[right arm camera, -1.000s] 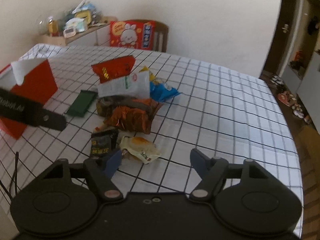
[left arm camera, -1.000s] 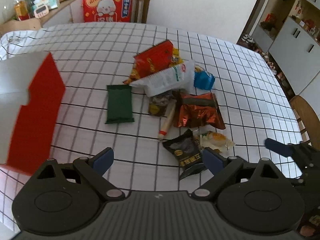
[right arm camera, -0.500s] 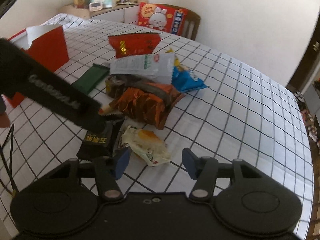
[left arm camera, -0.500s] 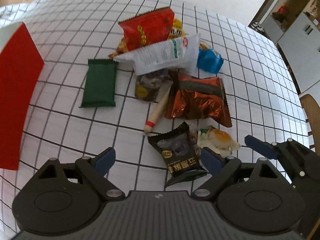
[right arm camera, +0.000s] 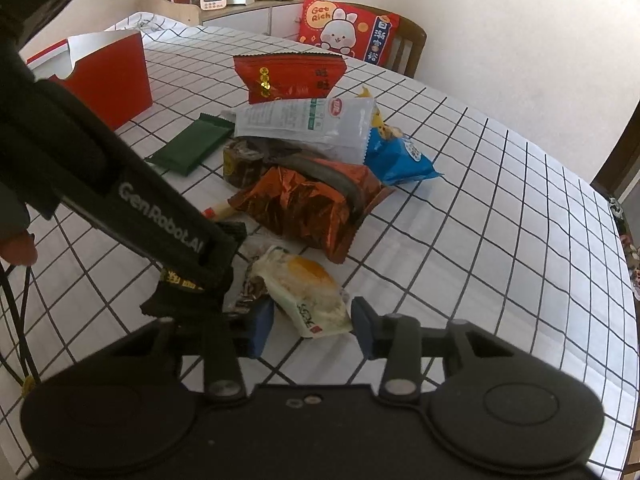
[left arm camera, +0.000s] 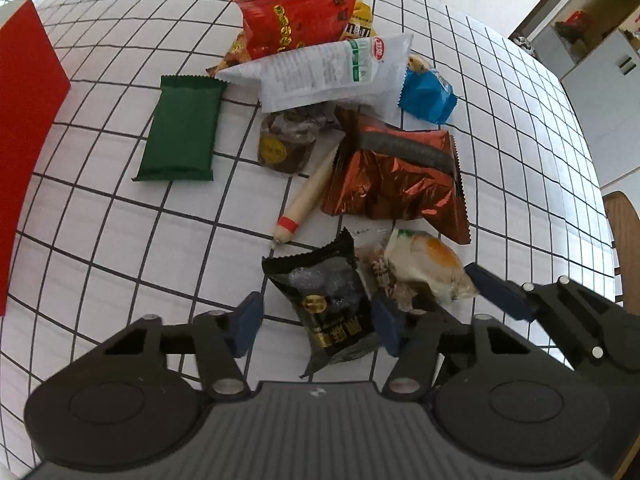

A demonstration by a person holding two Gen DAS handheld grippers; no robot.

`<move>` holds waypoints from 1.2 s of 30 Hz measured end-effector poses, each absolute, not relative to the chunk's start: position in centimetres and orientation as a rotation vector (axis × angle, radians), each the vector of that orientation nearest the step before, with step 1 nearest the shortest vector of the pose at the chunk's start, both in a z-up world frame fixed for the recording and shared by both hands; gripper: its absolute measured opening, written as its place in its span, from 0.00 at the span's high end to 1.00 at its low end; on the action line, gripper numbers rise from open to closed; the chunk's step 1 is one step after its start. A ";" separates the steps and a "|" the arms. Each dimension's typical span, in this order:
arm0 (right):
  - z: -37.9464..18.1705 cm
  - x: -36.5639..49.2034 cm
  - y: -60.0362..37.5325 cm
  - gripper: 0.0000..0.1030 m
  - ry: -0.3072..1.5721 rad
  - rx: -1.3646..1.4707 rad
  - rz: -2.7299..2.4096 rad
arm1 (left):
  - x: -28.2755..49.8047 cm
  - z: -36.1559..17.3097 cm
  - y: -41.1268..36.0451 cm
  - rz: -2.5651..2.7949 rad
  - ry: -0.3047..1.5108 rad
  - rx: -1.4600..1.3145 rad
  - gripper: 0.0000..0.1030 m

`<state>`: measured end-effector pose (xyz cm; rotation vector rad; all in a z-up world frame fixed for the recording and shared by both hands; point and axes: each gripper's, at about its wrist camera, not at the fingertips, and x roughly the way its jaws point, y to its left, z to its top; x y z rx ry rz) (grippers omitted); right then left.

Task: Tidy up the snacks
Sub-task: 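Grasp the black gold-print packet with the left tool while the right tool grasps the cream bun snack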

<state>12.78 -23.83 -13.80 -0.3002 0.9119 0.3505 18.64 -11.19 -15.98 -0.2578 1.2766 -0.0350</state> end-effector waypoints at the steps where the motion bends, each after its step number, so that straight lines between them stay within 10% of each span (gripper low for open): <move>1: -13.8 12.7 -23.8 0.69 0.912 -0.296 0.352 | 18.6 -16.0 -11.1 -0.037 1.278 -0.263 0.57; 10: -13.6 12.0 -24.1 0.71 0.909 -0.250 0.328 | 17.7 -15.4 -10.9 -0.036 1.256 -0.236 0.72; 36: -8.6 6.4 -23.0 0.76 0.860 -0.082 0.280 | 10.4 -9.6 -3.4 -0.030 1.155 -0.280 0.73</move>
